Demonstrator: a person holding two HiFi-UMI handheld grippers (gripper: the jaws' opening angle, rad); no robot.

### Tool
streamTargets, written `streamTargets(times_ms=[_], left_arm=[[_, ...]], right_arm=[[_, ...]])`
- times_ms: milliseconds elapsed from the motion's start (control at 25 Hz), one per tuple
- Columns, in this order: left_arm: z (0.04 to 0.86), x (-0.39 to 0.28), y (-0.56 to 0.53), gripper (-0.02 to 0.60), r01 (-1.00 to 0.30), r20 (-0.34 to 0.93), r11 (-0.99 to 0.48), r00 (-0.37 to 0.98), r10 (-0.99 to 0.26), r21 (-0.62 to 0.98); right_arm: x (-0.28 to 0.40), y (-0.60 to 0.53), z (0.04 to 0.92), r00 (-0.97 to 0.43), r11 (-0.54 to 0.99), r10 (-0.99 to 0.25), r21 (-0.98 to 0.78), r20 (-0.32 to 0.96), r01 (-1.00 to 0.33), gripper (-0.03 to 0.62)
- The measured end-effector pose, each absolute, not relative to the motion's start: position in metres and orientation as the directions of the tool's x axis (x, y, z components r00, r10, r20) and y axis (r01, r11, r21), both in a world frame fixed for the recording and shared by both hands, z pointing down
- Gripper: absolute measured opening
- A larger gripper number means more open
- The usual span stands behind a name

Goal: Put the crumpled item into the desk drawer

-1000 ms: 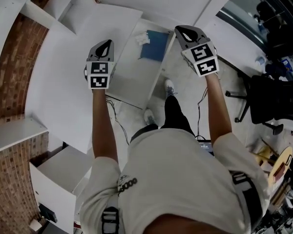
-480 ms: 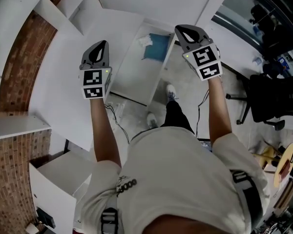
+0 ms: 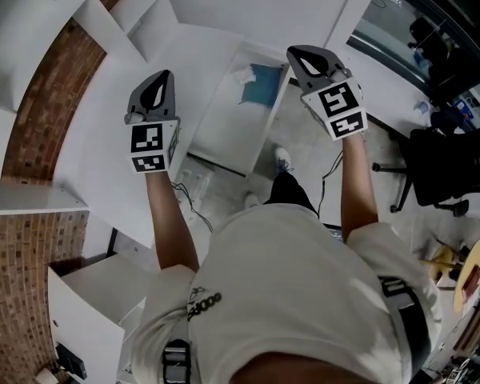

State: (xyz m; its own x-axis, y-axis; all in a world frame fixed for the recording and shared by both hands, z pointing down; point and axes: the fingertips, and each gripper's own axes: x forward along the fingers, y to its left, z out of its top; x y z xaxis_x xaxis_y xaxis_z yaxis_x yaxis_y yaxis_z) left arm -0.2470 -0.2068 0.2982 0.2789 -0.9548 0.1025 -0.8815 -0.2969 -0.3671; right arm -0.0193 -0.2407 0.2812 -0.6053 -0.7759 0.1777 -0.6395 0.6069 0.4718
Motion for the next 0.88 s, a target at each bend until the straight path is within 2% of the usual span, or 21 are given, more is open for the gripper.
streamTargets(times_ms=[240, 880], left_arm=[[0.273, -0.24, -0.196, 0.02, -0.862, 0.042, -0.29, 0.3, -0.953, -0.415], [0.271, -0.237, -0.196, 0.02, -0.856, 0.039, -0.305, 0.318, -0.947, -0.417]], right_arm=[[-0.024, -0.234, 0.273, -0.61, 0.6, -0.778, 0.473, 0.154, -0.646, 0.006], [-0.037, -0.238, 0.279, -0.62, 0.615, -0.764, 0.492, 0.179, -0.616, 0.006]])
